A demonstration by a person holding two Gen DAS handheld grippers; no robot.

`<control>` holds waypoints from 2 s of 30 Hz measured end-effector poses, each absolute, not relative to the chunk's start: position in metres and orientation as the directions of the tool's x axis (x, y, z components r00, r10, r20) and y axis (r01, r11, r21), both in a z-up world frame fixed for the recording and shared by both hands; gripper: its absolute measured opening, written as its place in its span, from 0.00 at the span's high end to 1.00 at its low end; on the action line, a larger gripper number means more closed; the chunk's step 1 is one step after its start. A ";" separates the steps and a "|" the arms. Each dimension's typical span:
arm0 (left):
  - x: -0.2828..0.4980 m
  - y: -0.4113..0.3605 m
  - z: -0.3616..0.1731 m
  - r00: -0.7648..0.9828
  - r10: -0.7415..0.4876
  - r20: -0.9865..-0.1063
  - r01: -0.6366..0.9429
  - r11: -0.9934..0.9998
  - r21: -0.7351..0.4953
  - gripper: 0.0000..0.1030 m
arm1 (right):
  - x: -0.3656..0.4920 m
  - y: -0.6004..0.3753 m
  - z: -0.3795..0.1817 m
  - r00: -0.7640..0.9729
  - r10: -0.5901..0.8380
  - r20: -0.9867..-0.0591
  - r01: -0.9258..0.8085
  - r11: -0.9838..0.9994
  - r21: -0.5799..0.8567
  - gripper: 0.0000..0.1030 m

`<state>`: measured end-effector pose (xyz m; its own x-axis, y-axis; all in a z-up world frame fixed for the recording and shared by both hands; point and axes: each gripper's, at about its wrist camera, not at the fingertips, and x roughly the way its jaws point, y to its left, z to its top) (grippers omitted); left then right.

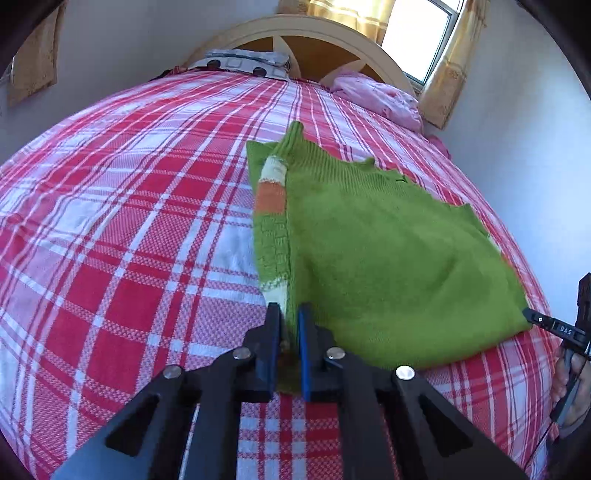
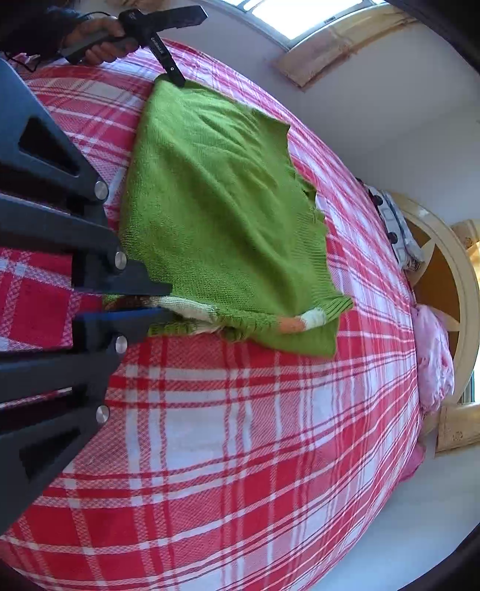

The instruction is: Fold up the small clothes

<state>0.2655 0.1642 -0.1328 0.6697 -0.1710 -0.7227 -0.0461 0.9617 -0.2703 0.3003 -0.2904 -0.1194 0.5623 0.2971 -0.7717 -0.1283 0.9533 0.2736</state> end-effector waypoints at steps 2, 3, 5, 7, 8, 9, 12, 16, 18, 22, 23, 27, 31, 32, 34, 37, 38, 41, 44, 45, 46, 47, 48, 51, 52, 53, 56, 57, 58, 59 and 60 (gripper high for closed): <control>0.261 0.164 -0.132 0.666 -0.167 -0.727 -0.047 0.963 -0.264 0.91 | 0.290 -0.292 -0.117 0.566 0.283 -0.774 -0.129 0.958 0.256 0.95; 0.259 0.163 -0.132 0.663 -0.159 -0.732 -0.046 0.967 -0.252 0.91 | 0.284 -0.292 -0.117 0.563 0.282 -0.777 -0.137 0.959 0.249 0.95; 0.252 0.160 -0.134 0.665 -0.141 -0.734 -0.036 0.975 -0.219 0.91 | 0.282 -0.293 -0.120 0.564 0.269 -0.781 -0.146 0.963 0.226 0.95; 0.248 0.157 -0.136 0.674 -0.120 -0.728 -0.030 0.981 -0.189 0.91 | 0.285 -0.294 -0.122 0.567 0.279 -0.775 -0.153 0.960 0.234 0.94; 0.248 0.158 -0.135 0.677 -0.122 -0.726 -0.032 0.980 -0.195 0.90 | 0.287 -0.294 -0.121 0.574 0.279 -0.770 -0.150 0.960 0.237 0.94; 0.249 0.159 -0.134 0.678 -0.126 -0.725 -0.034 0.979 -0.202 0.86 | 0.287 -0.295 -0.119 0.581 0.275 -0.766 -0.140 0.961 0.238 0.92; 0.248 0.164 -0.131 0.684 -0.122 -0.720 -0.056 0.975 -0.217 0.82 | 0.287 -0.291 -0.107 0.622 0.225 -0.750 -0.110 0.973 0.201 0.61; 0.242 0.167 -0.124 0.721 -0.074 -0.689 -0.076 0.980 -0.185 0.59 | 0.280 -0.266 -0.079 0.703 0.200 -0.683 -0.153 0.980 0.130 0.49; 0.242 0.169 -0.121 0.729 -0.051 -0.683 -0.098 0.979 -0.178 0.57 | 0.283 -0.247 -0.072 0.706 0.230 -0.670 -0.209 0.971 0.113 0.49; 0.250 0.165 -0.130 0.679 0.017 -0.734 -0.131 0.986 -0.099 0.56 | 0.302 -0.215 -0.092 0.630 0.287 -0.722 -0.290 0.949 0.124 0.49; 0.253 0.164 -0.134 0.661 0.020 -0.750 -0.136 0.986 -0.093 0.56 | 0.307 -0.210 -0.099 0.614 0.279 -0.738 -0.288 0.950 0.119 0.49; 0.255 0.167 -0.140 0.628 0.035 -0.777 -0.154 0.985 -0.080 0.44 | 0.323 -0.178 -0.110 0.576 0.297 -0.762 -0.339 0.935 0.109 0.49; 0.249 0.164 -0.143 0.634 0.065 -0.771 -0.160 0.986 -0.049 0.43 | 0.324 -0.140 -0.106 0.569 0.346 -0.746 -0.406 0.907 0.111 0.49; 0.248 0.163 -0.144 0.634 0.070 -0.770 -0.160 0.986 -0.042 0.43 | 0.327 -0.129 -0.106 0.562 0.362 -0.744 -0.426 0.898 0.114 0.49; 0.245 0.161 -0.145 0.635 0.086 -0.767 -0.164 0.986 -0.025 0.42 | 0.328 -0.108 -0.107 0.539 0.390 -0.746 -0.464 0.877 0.124 0.49; 0.244 0.162 -0.144 0.642 0.082 -0.762 -0.159 0.987 -0.028 0.42 | 0.328 -0.082 -0.124 0.487 0.372 -0.790 -0.489 0.866 0.106 0.49; 0.242 0.164 -0.143 0.649 0.069 -0.758 -0.156 0.987 -0.044 0.42 | 0.326 -0.076 -0.132 0.480 0.349 -0.805 -0.489 0.868 0.084 0.49; 0.236 0.176 -0.139 0.661 0.032 -0.749 -0.168 0.980 -0.107 0.27 | 0.317 -0.074 -0.133 0.518 0.325 -0.792 -0.488 0.872 0.039 0.49; 0.225 0.191 -0.135 0.680 0.011 -0.733 -0.188 0.969 -0.160 0.17 | 0.310 -0.073 -0.128 0.524 0.333 -0.784 -0.496 0.868 0.037 0.49; 0.224 0.195 -0.134 0.678 0.026 -0.735 -0.199 0.969 -0.149 0.14 | 0.307 -0.070 -0.127 0.526 0.339 -0.780 -0.507 0.861 0.032 0.49; 0.224 0.198 -0.133 0.677 0.037 -0.735 -0.205 0.969 -0.140 0.12 | 0.305 -0.067 -0.126 0.530 0.340 -0.777 -0.517 0.856 0.022 0.49; 0.224 0.201 -0.132 0.680 0.048 -0.732 -0.211 0.969 -0.132 0.11 | 0.302 -0.063 -0.124 0.536 0.340 -0.773 -0.525 0.851 0.010 0.49; 0.225 0.206 -0.131 0.681 0.065 -0.729 -0.220 0.968 -0.119 0.11 | 0.299 -0.058 -0.123 0.542 0.341 -0.768 -0.535 0.845 -0.002 0.49; 0.231 0.224 -0.126 0.671 0.116 -0.732 -0.269 0.958 -0.094 0.11 | 0.287 -0.035 -0.119 0.546 0.367 -0.753 -0.590 0.807 -0.035 0.49; 0.233 0.231 -0.125 0.669 0.119 -0.733 -0.280 0.955 -0.101 0.11 | 0.281 -0.025 -0.118 0.548 0.376 -0.747 -0.613 0.788 -0.053 0.49; 0.235 0.235 -0.124 0.671 0.117 -0.733 -0.284 0.953 -0.109 0.11 | 0.274 -0.015 -0.118 0.548 0.382 -0.744 -0.641 0.764 -0.079 0.49; 0.248 0.248 -0.123 0.677 0.106 -0.728 -0.278 0.953 -0.119 0.11 | 0.257 0.013 -0.121 0.573 0.366 -0.733 -0.684 0.707 -0.181 0.49; 0.256 0.251 -0.123 0.681 0.111 -0.723 -0.279 0.953 -0.116 0.11 | 0.253 0.022 -0.122 0.580 0.360 -0.730 -0.692 0.691 -0.209 0.49; 0.261 0.253 -0.123 0.686 0.103 -0.720 -0.272 0.954 -0.123 0.11 | 0.250 0.031 -0.124 0.577 0.358 -0.734 -0.703 0.675 -0.224 0.49; 0.267 0.255 -0.123 0.689 0.089 -0.719 -0.263 0.956 -0.133 0.11 | 0.248 0.038 -0.125 0.577 0.357 -0.735 -0.708 0.668 -0.232 0.49; 0.274 0.257 -0.124 0.692 0.080 -0.718 -0.258 0.956 -0.142 0.11 | 0.245 0.046 -0.126 0.584 0.354 -0.730 -0.710 0.660 -0.247 0.49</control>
<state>0.2739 0.2566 -0.1237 0.6916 0.0803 -0.7178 -0.2585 0.9555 -0.1421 0.2446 0.0457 -0.1257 0.5839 0.3544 -0.7304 -0.7097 0.6597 -0.2472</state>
